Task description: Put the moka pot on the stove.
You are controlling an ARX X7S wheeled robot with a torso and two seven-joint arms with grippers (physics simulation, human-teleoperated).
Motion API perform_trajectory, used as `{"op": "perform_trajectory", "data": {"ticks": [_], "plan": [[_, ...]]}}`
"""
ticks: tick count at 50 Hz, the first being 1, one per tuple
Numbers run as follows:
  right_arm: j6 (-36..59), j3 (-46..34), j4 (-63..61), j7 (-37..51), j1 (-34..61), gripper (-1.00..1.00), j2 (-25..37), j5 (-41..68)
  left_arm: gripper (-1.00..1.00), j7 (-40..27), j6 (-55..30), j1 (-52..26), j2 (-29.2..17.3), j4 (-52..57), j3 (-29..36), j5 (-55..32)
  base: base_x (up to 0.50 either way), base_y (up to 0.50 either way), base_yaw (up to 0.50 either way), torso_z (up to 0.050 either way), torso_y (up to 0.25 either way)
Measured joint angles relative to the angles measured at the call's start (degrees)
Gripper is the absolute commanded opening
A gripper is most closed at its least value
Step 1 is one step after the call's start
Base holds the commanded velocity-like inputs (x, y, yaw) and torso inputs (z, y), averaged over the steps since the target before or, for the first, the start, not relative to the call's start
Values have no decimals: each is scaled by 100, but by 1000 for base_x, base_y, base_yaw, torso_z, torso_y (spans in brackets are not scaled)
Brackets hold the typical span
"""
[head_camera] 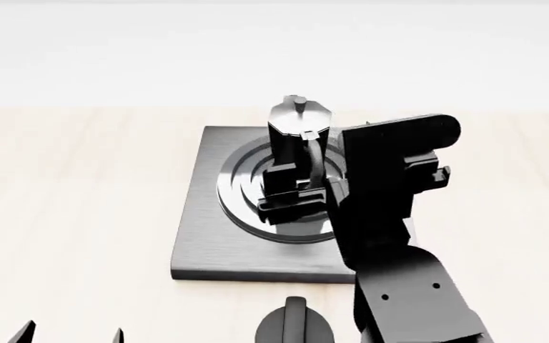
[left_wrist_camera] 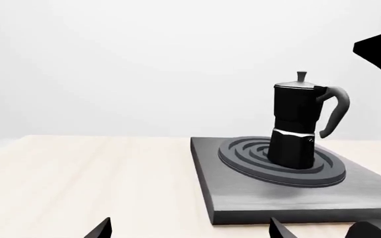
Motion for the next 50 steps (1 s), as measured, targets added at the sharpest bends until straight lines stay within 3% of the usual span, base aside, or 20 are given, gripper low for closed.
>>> {"op": "perform_trajectory", "data": {"ticks": [21, 50], "plan": [[154, 102, -1584, 404, -545, 100, 280, 44, 100, 1, 9, -53, 17, -50, 28, -7, 0, 0, 0, 0, 0], [119, 277, -2566, 706, -850, 100, 469, 136, 100, -17, -1, -77, 20, -47, 87, 10, 0, 0, 0, 0, 0]]}}
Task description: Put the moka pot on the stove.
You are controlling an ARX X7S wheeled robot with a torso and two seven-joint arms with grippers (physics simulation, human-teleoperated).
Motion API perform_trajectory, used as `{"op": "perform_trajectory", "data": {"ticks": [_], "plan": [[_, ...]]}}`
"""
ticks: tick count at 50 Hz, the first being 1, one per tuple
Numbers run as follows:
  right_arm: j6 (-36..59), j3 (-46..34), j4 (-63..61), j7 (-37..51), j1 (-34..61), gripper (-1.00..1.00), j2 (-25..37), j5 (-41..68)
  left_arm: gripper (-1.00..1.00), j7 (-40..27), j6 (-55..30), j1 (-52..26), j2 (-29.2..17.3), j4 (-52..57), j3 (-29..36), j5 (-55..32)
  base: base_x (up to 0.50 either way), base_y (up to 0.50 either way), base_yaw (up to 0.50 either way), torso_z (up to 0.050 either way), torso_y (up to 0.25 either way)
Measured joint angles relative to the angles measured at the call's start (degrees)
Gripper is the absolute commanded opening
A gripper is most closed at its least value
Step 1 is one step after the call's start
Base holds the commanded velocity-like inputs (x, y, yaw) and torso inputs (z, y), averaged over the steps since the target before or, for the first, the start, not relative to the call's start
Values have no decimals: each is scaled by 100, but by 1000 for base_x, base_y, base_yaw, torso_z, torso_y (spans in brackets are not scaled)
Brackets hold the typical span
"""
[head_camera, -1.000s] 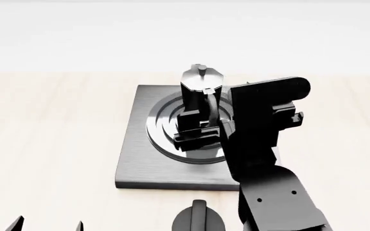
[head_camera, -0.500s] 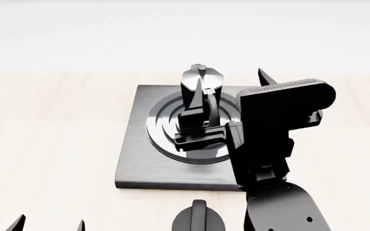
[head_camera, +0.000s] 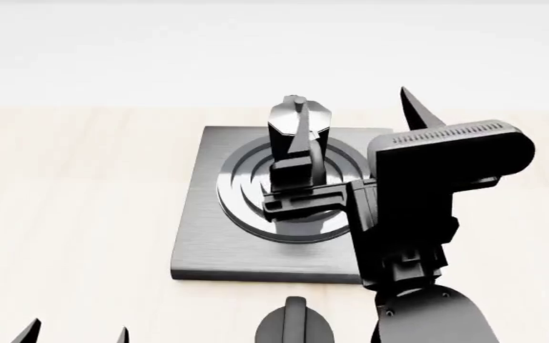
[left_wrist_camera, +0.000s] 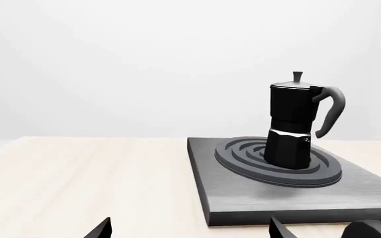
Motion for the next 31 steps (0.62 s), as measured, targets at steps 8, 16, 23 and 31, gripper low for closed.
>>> {"op": "perform_trajectory", "data": {"ticks": [8, 16, 23, 31], "plan": [[-8, 6, -239, 43, -59, 100, 35, 34, 100, -12, 1, 11, -7, 10, 9, 0, 0, 0, 0, 0, 0], [-9, 10, -471, 80, -123, 100, 73, 73, 100, -22, 6, 19, -10, 15, 20, 3, 0, 0, 0, 0, 0], [-12, 18, -692, 115, -181, 100, 109, 108, 100, -38, 18, 38, -13, 27, 29, 14, 0, 0, 0, 0, 0], [9, 20, -934, 160, -230, 100, 153, 143, 100, -55, 35, 53, -10, 29, 43, 32, 0, 0, 0, 0, 0]]}}
